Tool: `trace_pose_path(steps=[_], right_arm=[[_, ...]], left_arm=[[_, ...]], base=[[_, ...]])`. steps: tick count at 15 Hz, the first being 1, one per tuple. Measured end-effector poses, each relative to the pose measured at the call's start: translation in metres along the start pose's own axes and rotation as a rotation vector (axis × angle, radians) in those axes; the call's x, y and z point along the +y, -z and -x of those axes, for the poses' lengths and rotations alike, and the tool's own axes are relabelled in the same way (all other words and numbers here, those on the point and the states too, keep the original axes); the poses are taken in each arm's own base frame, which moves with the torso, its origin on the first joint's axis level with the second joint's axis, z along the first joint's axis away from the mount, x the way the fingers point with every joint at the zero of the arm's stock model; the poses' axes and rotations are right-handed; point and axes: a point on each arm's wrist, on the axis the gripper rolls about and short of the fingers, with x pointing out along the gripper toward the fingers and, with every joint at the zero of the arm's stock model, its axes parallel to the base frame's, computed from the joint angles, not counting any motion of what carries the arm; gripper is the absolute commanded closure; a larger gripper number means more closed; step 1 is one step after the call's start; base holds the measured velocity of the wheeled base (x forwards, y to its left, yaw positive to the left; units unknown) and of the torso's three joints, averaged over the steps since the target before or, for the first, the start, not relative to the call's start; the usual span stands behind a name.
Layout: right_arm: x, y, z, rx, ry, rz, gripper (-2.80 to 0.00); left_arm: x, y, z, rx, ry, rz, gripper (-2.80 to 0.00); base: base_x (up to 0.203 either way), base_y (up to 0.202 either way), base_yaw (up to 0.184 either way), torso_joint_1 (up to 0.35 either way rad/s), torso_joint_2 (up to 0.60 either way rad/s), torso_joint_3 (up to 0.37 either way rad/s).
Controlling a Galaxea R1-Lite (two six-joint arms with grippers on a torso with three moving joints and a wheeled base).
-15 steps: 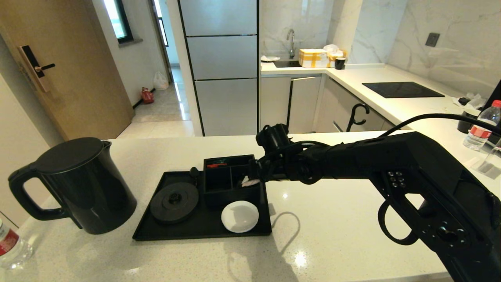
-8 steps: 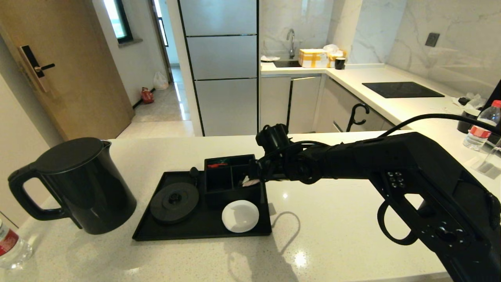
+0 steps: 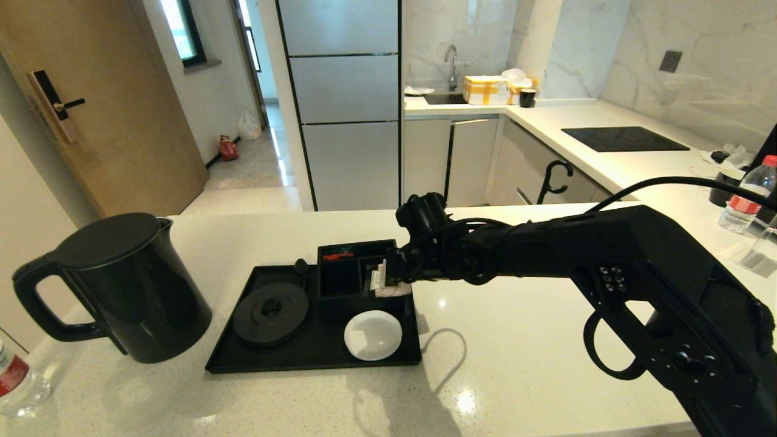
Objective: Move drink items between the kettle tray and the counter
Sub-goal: Pick up the tea bag
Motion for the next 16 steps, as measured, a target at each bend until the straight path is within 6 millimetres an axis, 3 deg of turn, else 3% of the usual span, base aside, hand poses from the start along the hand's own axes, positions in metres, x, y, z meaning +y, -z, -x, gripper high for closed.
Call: trace_pose_path(steps=[16], right_arm=[[-0.0006, -0.0045, 0.0079, -0.013, 0.024, -0.011, -2.80]], left_arm=[[0.0000, 0.0001, 0.0000, 0.000, 0.000, 0.000, 0.00]], base=[[0.000, 0.000, 0.000, 0.000, 0.00, 0.000]])
